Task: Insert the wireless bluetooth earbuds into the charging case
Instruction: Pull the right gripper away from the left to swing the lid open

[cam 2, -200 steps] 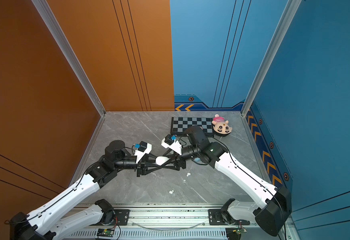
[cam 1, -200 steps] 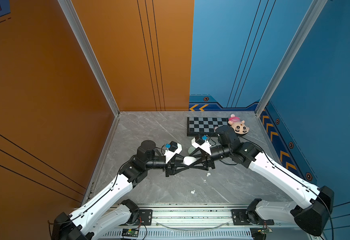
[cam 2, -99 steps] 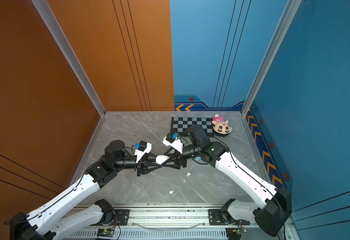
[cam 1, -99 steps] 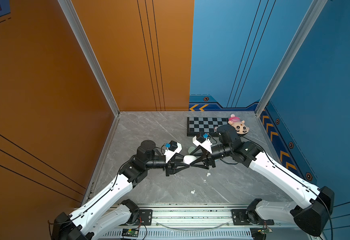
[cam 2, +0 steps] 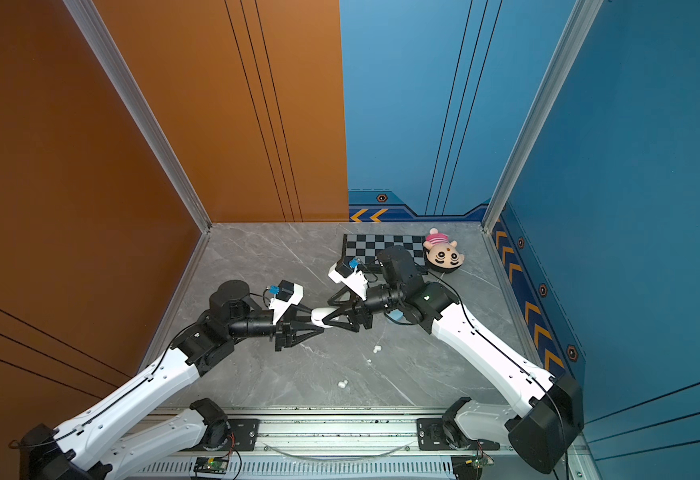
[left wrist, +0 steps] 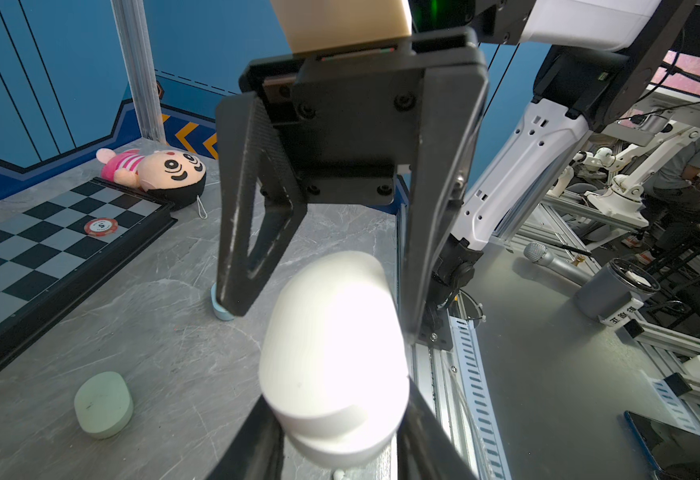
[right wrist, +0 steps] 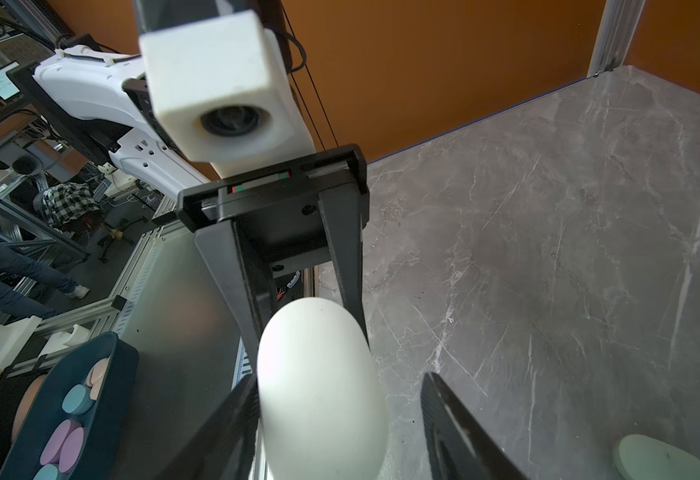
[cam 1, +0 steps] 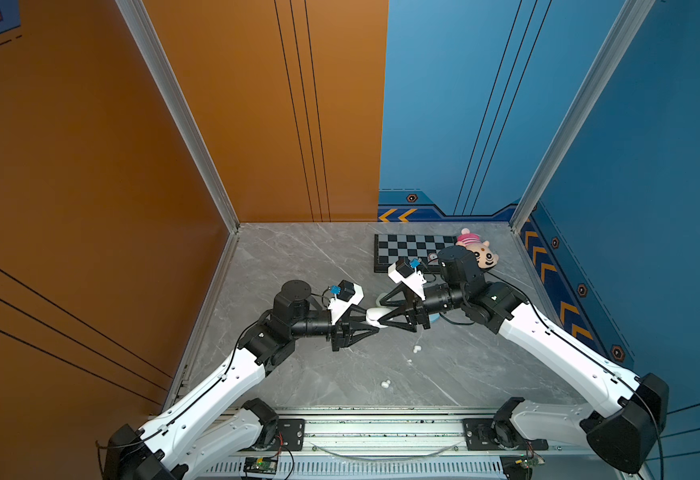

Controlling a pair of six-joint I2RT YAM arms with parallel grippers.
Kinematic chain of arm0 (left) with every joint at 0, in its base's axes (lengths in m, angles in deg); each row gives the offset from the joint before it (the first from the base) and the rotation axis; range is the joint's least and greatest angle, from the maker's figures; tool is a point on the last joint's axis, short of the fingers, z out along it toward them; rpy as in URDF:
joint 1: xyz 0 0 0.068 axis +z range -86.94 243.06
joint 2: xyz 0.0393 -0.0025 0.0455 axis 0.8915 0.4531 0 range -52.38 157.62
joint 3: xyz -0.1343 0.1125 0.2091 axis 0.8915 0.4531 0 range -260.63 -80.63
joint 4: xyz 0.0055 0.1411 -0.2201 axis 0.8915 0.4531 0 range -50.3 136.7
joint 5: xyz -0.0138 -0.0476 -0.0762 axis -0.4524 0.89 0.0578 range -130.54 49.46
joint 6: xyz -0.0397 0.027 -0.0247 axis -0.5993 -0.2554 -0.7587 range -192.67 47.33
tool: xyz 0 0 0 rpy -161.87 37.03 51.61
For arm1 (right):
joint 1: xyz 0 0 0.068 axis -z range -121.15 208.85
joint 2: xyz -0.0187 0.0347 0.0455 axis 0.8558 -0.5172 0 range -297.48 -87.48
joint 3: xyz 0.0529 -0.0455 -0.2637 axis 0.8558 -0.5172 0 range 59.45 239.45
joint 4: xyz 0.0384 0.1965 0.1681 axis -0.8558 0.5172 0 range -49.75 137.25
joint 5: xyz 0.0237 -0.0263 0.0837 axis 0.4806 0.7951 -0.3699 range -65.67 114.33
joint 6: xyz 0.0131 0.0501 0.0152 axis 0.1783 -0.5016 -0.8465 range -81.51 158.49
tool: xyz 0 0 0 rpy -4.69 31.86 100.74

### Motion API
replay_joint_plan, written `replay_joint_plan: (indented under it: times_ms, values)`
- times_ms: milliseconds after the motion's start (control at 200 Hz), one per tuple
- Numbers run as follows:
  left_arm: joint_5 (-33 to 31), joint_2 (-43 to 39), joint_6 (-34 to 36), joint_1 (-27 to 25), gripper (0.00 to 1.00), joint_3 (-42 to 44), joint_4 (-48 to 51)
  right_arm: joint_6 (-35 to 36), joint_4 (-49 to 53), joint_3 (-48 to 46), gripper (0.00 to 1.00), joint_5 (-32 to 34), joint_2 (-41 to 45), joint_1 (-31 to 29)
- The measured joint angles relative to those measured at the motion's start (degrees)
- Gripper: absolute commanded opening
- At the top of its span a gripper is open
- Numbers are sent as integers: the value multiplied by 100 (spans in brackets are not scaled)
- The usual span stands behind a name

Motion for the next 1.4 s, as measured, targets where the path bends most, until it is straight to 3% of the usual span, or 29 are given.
replay_joint_plan:
  times_ms: [330,460,881,1136,1206,1281,1401]
  values:
    - [13,-2,0,-11,13,2,-4,-92,-269,-79,61,258,70,31]
    - [35,-2,2,-11,13,0,-4,-107,-404,-179,56,472,85,72]
    - [52,24,-26,-37,14,0,-4,-52,-713,-402,17,634,417,81]
    - [114,57,-133,-37,17,0,-31,-35,-828,-564,2,675,542,107]
    - [109,72,-157,-37,22,0,-35,-35,-863,-575,2,673,555,107]
    - [103,85,-186,-37,41,-2,-42,-31,-870,-584,1,678,588,107]
    - [24,63,-295,-37,63,-2,-37,42,-879,-595,0,785,686,107]
